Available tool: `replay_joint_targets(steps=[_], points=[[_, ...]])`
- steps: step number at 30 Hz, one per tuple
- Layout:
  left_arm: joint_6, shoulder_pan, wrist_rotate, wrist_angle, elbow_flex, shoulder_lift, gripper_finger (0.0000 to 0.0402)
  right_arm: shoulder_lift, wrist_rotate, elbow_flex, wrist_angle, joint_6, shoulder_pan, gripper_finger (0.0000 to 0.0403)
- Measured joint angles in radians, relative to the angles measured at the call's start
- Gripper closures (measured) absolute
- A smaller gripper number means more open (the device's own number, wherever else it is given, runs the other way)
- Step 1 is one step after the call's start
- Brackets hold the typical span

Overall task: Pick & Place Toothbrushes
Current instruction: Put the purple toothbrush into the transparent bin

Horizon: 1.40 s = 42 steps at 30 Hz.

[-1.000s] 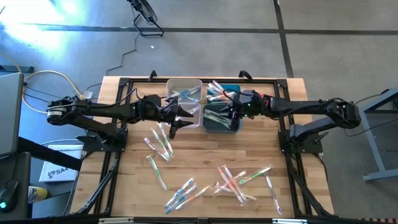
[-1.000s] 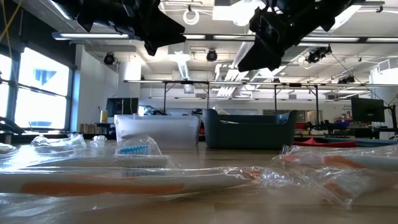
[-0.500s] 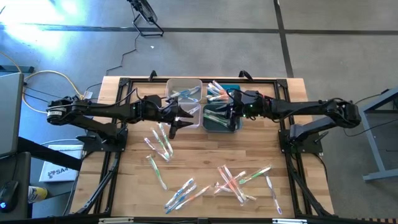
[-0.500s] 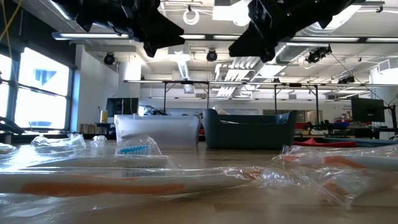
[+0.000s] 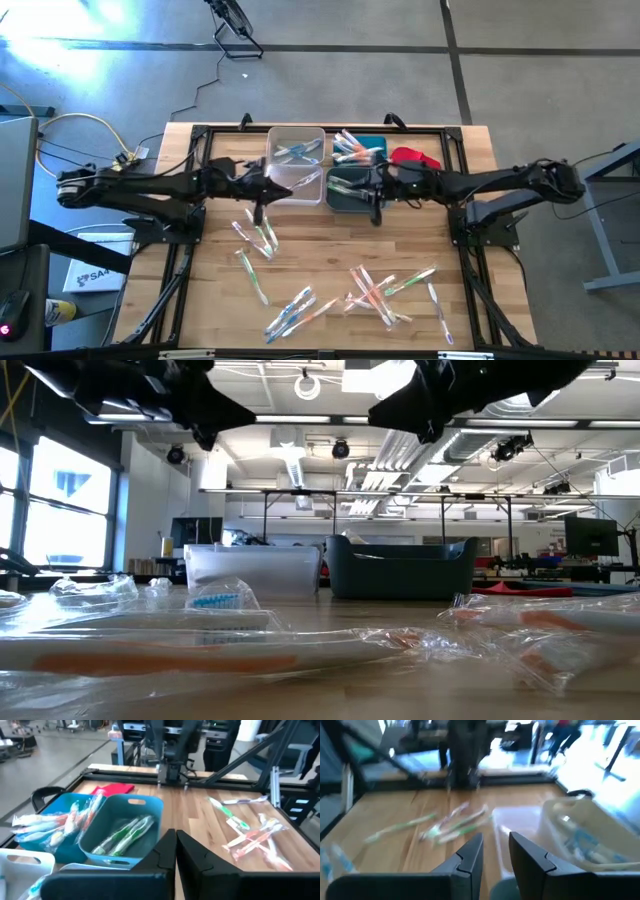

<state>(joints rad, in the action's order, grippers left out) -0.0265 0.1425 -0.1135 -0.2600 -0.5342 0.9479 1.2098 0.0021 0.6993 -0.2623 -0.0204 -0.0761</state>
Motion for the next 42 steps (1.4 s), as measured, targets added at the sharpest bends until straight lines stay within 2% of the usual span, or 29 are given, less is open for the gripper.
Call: replay_joint_targets(steps=[7, 16, 23, 34, 38, 42], points=[[-0.007, 0.0, 0.001, 0.001, 0.09, -0.119, 0.039, -0.081, -0.002, -0.159, -0.271, 0.018, 0.005, 0.0316], [-0.11, -0.001, -0.024, 0.076, 0.106, -0.13, 0.039, -0.133, -0.001, -0.354, -0.612, 0.048, 0.005, 0.0316], [-0.162, 0.0, -0.113, 0.152, 0.106, -0.13, 0.039, -0.131, -0.001, -0.386, -0.615, 0.051, 0.005, 0.0316], [-0.161, 0.001, -0.116, 0.184, 0.106, -0.093, 0.039, -0.132, -0.001, -0.386, -0.589, 0.051, 0.005, 0.0316], [-0.073, -0.009, -0.11, 0.186, 0.106, -0.092, 0.0393, -0.131, -0.001, -0.386, -0.579, 0.051, 0.005, 0.0316], [-0.017, -0.081, -0.074, 0.19, 0.106, -0.092, 0.0399, -0.131, -0.001, -0.386, -0.579, 0.051, 0.005, 0.0316]])
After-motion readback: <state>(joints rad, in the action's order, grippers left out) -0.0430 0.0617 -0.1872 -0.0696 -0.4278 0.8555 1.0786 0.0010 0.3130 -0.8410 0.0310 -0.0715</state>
